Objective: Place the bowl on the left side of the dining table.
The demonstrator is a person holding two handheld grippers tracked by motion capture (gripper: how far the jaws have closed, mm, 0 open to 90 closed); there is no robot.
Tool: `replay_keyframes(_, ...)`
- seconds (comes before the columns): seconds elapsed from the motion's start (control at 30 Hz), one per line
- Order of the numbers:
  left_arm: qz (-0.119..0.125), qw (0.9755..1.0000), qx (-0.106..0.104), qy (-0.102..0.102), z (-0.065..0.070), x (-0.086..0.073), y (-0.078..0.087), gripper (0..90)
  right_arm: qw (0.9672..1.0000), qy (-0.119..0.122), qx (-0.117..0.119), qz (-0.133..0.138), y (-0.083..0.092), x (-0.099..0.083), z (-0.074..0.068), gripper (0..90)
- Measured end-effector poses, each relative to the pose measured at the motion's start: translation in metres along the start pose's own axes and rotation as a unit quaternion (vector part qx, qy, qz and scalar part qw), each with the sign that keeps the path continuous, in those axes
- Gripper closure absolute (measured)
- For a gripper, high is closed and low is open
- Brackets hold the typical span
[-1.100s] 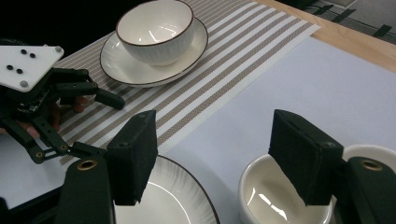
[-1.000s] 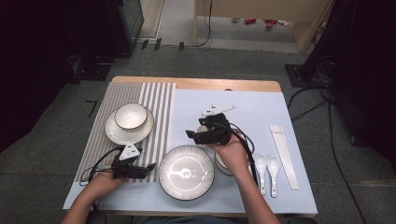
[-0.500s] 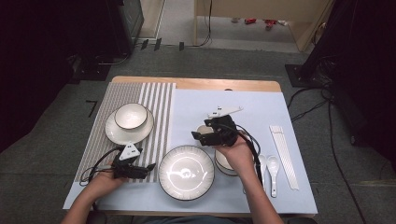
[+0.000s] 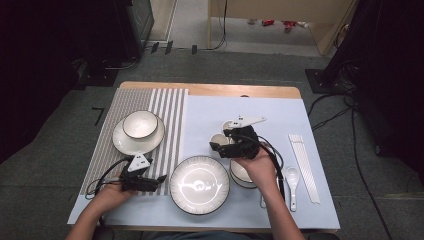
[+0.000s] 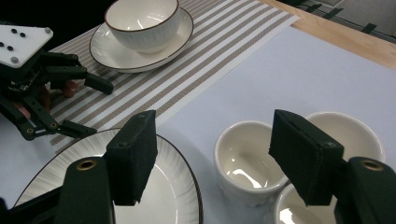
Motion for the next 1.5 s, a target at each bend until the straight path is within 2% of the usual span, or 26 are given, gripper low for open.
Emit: replay_keyframes(1.5, 0.001, 1.0, -0.001, 0.001, 0.0, 0.0, 0.0, 18.9, 0.9992, -0.026, -0.025, 0.019, 0.047, -0.03, 0.02, 32.0)
Point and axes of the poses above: each handheld gripper's, and its own axes: y roughly backward along the jaws, x roughly out of its top, z roughly to its right, the point moved 7 cm from there along -y, roughly forward along the jaws, and after that the axes turned 5 degrees about x, right-handed, at the moved point
